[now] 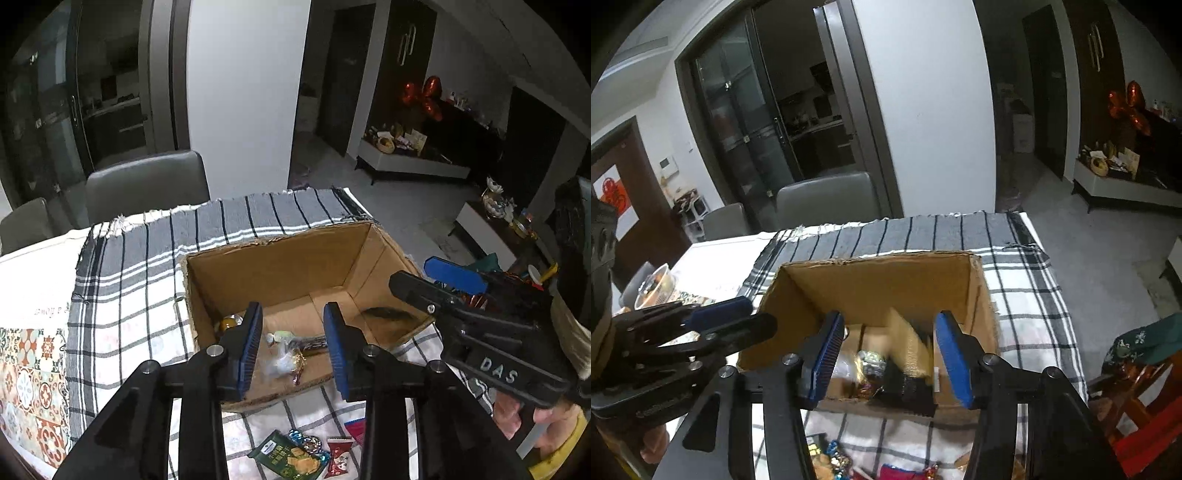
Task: Organize snacks
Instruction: 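Open both tools to drop the snacks into the box, then move both open tools back toward the remaining snacks on the cloth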
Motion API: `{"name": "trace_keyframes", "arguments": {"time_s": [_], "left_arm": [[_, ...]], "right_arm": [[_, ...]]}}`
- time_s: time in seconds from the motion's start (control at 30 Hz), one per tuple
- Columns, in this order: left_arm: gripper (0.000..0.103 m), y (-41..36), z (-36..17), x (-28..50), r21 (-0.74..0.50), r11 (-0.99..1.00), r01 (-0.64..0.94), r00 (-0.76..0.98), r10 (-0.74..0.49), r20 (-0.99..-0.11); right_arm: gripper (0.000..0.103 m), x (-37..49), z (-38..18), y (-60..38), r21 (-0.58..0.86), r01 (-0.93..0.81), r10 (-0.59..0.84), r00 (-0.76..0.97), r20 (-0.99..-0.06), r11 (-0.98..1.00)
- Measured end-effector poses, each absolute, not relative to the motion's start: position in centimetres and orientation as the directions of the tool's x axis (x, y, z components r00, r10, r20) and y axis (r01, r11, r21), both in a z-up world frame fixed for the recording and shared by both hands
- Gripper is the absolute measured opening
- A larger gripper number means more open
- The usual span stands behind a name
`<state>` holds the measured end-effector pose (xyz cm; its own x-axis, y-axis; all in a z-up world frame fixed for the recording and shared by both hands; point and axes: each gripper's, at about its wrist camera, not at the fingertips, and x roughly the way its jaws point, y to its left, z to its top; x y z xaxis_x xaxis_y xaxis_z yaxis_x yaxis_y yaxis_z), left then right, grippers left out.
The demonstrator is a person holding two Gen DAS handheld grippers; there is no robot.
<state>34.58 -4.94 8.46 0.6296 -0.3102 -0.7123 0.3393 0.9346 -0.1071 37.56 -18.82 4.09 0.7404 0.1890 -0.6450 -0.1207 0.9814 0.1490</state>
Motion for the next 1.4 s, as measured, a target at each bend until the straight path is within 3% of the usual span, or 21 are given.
{"name": "trace_keyframes", "arguments": {"time_s": [0.23, 0.63, 1.4], "left_arm": [[0.04, -5.2, 9.0, 30.2, -0.043, 0.932, 0.361, 0.68, -0.294, -0.671], [0.04, -5.4, 6.8, 24.2, -0.06, 0.905, 0.422, 0.653, -0.349, -0.672], [0.036, -5.9, -3.2, 21.2, -0.075, 0.908, 0.412, 0.542, -0.311, -0.781]], "right_arm": [[0.053, 33.0, 4.4, -18.2, 0.055, -0.132, 0.138, 0.78, -0.61, 0.99], [0.053, 26.7, 1.8, -18.2, 0.091, -0.158, 0.181, 0.773, -0.608, 0.983], [0.053, 24.7, -8.5, -17.9, 0.125, -0.131, 0.179, 0.592, -0.786, 0.983]]}}
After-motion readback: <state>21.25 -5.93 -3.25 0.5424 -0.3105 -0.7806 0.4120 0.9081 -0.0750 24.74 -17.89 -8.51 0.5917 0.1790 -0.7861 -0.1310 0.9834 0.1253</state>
